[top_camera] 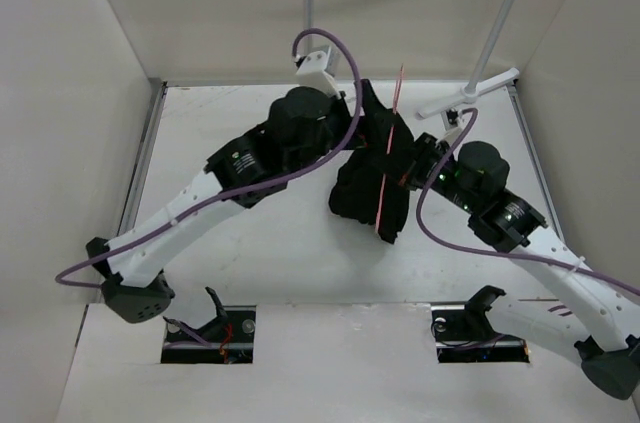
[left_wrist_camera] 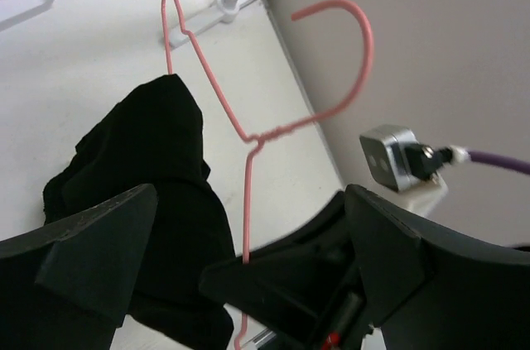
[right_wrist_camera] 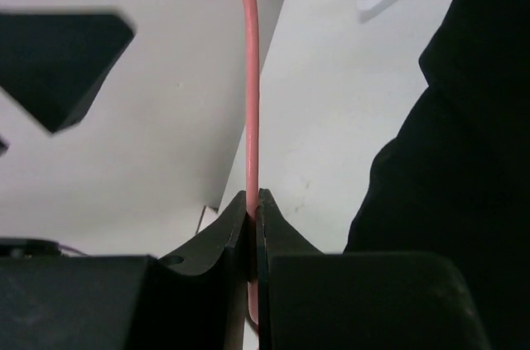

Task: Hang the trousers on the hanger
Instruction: Place the hanger at the clothesline.

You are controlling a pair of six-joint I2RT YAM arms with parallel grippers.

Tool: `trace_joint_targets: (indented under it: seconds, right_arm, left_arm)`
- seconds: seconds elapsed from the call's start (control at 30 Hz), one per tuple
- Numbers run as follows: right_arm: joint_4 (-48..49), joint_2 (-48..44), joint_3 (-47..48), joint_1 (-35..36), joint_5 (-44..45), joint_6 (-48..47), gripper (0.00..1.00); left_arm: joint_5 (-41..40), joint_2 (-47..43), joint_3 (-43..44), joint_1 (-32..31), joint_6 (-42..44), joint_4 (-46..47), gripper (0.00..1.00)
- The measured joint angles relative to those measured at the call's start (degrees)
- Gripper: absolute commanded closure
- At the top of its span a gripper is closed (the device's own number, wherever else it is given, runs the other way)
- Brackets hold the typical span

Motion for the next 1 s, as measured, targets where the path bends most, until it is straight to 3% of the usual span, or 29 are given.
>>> trace_joint_targets:
  seconds: [0.3,0.53,0.73,1.0]
  right_arm:
    - [-0.4,10.5,14.3,-11.5,-4.8,-1.3,0.93]
    - [-1.1,27.4,34.0,-22.9,-8.0,-1.9,0.93]
    - [-4.5,42.9,51.9,-28.5,-8.6,-2.4,0.93]
    - [-11.2,55.0,65.8,-32.7,-10.3,-2.6,0.93]
  left_arm:
    - [-0.9,-19.5,-14.6,4.9,0.4,3.8,0.00]
    - [-4.9,-31.7,-30.7,10.3,-0.5,1.9,0.00]
    - [-5.4,-35.9,-42.6,12.8,-3.9,-3.2,0.00]
    - [-4.7,-39.3,-45.2,16.9,-6.1,-4.8,0.00]
